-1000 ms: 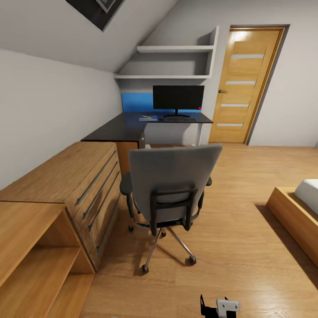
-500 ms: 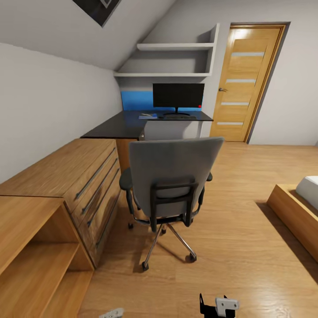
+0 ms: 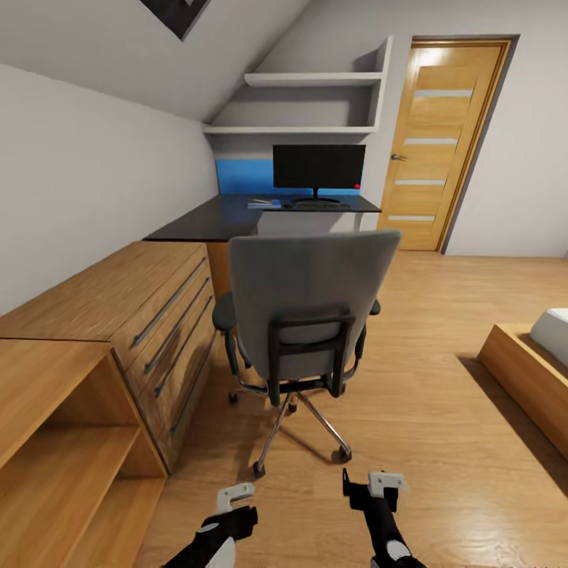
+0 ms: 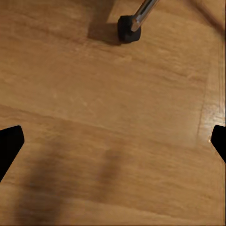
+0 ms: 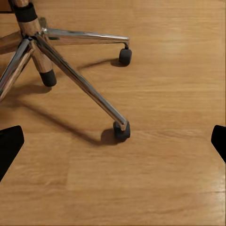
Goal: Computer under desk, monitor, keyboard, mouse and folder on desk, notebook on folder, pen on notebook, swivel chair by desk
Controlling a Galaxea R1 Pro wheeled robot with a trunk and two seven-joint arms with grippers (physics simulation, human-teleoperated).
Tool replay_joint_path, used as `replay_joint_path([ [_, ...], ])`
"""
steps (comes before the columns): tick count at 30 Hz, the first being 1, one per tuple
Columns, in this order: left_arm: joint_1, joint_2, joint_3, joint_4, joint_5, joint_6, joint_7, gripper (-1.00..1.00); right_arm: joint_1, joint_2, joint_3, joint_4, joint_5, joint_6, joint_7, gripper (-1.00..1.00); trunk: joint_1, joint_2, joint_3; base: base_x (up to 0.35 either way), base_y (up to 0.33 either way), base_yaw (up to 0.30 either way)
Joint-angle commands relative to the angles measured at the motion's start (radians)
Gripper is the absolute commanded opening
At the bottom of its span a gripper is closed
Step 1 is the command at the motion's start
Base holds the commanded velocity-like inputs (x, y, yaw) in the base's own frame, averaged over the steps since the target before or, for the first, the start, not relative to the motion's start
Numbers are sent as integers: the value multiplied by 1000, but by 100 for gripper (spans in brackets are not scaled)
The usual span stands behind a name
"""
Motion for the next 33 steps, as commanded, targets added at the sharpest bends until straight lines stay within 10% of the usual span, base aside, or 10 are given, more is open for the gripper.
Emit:
replay_joint_path([
  [1, -15, -3, -8, -3, 4, 13, 9, 100, -22, -1, 8, -3, -9, 27, -6, 100, 4, -8, -4, 0, 0, 0],
  [11, -144, -37, -8, -5, -1, 52, 9, 100, -211, -1, 5, -16, -14, 227, -8, 100, 42, -78, -36, 0, 0, 0],
  [33, -354, -49, -8, -3, -16, 156, 8, 100, -311, 0, -3, -69, -60, 369, -2, 100, 126, -232, -105, 0, 0, 0],
])
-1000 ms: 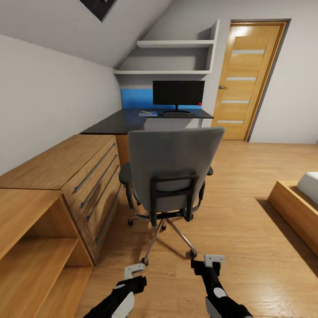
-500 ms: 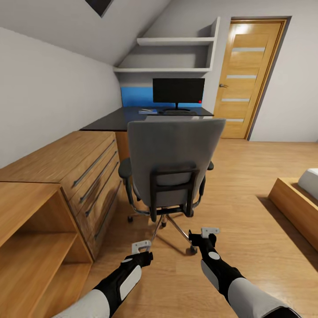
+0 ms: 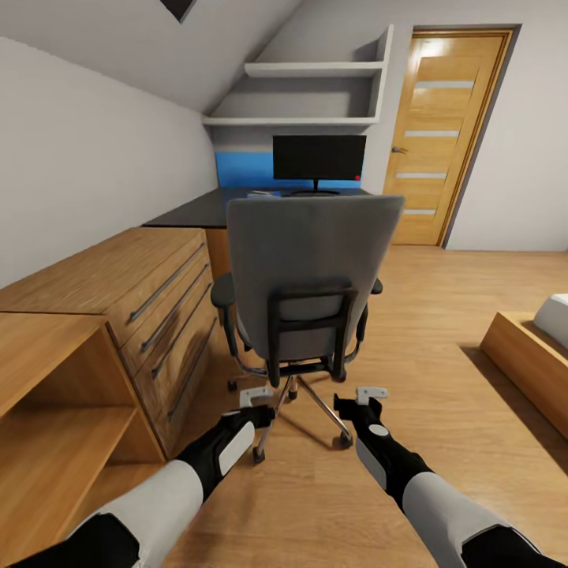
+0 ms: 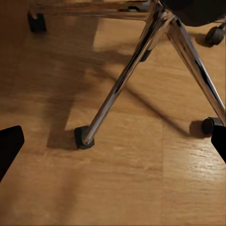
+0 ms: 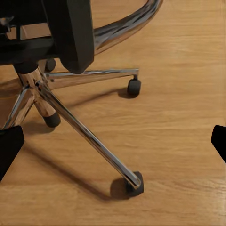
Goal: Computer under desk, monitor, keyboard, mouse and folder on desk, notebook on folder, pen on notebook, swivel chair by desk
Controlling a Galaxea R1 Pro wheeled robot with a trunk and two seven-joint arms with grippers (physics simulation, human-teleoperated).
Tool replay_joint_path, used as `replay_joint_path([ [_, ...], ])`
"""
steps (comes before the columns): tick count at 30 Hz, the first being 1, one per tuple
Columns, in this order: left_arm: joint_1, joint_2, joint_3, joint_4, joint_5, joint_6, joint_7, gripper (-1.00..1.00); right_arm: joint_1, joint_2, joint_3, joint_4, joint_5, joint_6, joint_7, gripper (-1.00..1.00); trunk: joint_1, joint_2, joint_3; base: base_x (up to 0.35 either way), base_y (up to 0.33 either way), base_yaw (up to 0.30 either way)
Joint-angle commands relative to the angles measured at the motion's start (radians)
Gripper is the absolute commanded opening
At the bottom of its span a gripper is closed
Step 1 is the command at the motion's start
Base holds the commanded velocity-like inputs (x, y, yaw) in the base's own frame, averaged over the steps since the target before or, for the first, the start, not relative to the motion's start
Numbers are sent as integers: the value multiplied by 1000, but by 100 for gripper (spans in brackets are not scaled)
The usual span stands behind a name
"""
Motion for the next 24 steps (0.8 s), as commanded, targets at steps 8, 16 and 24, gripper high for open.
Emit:
replay_joint_path([
  [8, -38, 0, -3, -1, 6, 16, 7, 100, -3, 0, 11, -18, -11, 0, -4, 100, 14, -23, -30, 0, 0, 0],
  [16, -44, 0, 1, 9, 11, 7, 1, 100, -3, 0, 11, -21, -11, -2, -5, 100, 17, -25, -61, 0, 0, 0],
  [24, -44, 0, 1, 47, 10, -54, -1, 100, -2, -2, 11, -23, -4, -23, -4, 100, 17, -25, -61, 0, 0, 0],
])
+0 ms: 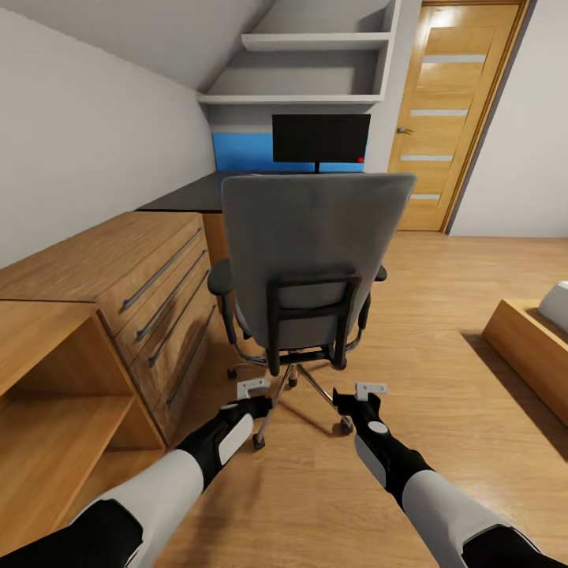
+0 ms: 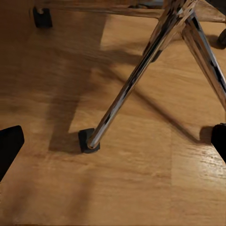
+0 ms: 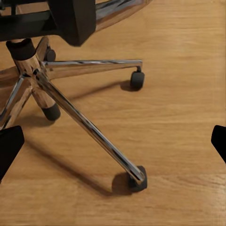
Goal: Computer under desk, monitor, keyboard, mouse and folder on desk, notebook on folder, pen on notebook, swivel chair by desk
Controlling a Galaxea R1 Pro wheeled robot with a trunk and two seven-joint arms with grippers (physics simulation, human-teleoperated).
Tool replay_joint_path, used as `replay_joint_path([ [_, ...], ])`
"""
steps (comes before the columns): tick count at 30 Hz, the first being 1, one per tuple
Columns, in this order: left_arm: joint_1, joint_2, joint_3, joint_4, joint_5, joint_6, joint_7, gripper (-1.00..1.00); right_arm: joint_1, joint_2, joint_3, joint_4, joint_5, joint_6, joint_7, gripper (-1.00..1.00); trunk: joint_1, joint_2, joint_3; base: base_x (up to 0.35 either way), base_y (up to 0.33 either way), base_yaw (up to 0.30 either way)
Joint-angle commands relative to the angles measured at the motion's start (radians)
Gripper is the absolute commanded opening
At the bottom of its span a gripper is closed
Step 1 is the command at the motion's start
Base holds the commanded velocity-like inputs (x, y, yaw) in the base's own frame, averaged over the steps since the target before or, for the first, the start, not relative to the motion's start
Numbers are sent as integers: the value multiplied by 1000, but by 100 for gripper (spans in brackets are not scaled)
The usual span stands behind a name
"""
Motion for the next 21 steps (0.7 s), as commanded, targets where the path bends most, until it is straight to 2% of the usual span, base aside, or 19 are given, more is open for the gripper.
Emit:
replay_joint_path([
  [1, -1, 0, -4, 11, 2, -10, 7, 100, -1, -1, 9, 1, -9, -10, -6, 100, 0, 0, -1, 0, 0, 0],
  [5, -1, 0, -7, 53, 0, -102, 6, 100, 0, -1, 9, 0, -7, -45, -6, 100, 0, 0, -1, 0, 0, 0],
  [8, -1, 0, -8, 71, -2, -187, 5, 100, 1, -1, 11, -4, -6, -102, -7, 100, 0, 0, -1, 0, 0, 0],
  [12, -1, 0, -9, 74, -14, -208, 5, 100, 2, -1, 12, -18, -4, -135, -7, 100, 0, 0, -1, 0, 0, 0],
  [18, 0, 0, -16, 76, -86, -228, 6, 100, 6, -2, 12, -62, -3, -158, -8, 100, 0, 0, -1, 0, 0, 0],
  [19, 1, 0, -20, 76, -110, -244, 6, 100, 6, -2, 12, -70, -2, -160, -8, 100, 0, 0, -1, 0, 0, 0],
  [21, 1, 0, -23, 77, -128, -267, 7, 100, 7, -2, 12, -76, -2, -161, -8, 100, 0, 0, -1, 0, 0, 0],
])
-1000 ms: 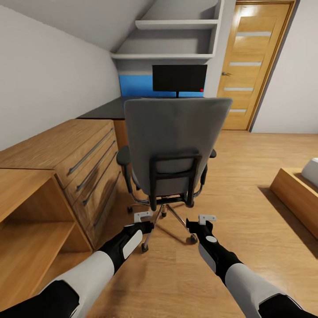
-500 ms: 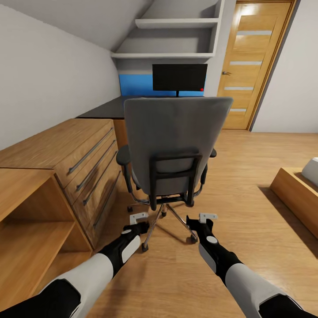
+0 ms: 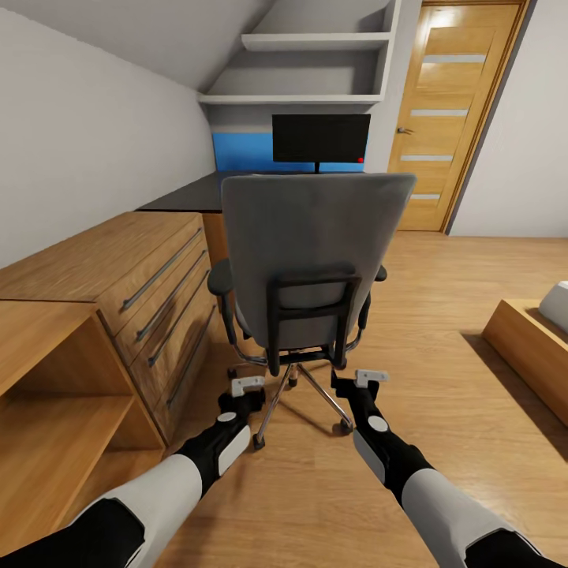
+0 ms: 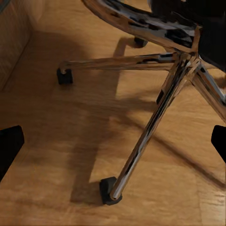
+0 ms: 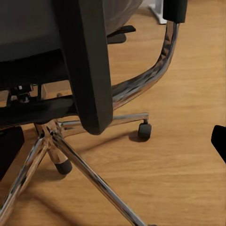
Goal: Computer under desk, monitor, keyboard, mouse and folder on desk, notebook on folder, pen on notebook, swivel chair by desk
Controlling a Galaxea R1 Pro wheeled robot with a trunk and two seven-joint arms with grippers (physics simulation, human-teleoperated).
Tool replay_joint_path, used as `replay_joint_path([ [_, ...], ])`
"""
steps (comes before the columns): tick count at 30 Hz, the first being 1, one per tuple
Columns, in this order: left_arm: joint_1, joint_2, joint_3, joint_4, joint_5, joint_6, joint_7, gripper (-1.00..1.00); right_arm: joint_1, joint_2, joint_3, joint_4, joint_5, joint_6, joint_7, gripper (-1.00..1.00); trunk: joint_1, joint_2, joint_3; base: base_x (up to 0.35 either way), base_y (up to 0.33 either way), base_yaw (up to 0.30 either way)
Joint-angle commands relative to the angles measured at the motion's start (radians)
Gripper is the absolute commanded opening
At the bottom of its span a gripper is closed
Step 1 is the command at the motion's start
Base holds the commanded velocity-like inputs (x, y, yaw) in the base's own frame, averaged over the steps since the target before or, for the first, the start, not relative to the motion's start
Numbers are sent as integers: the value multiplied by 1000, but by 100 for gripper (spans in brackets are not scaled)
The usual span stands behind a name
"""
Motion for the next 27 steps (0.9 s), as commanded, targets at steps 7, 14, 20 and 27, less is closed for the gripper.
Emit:
replay_joint_path([
  [7, -1, 0, -15, 1, -23, -88, 4, 100, 0, -1, 9, -8, -9, -7, -6, 100, 0, 0, -1, 0, 0, 0],
  [14, -1, 0, -62, 1, -26, -95, -120, 100, 0, -3, 7, -8, -7, -7, -5, 100, 0, 0, -1, 0, 0, 0],
  [20, -1, 0, -103, -5, -27, -93, -163, 100, 0, -3, 8, -7, -5, -7, -4, 100, 0, 0, -1, 0, 0, 0],
  [27, -1, 0, -116, -54, -25, 4, -178, 100, 1, -3, 8, -4, -3, -7, -3, 100, 0, 0, -1, 0, 0, 0],
])
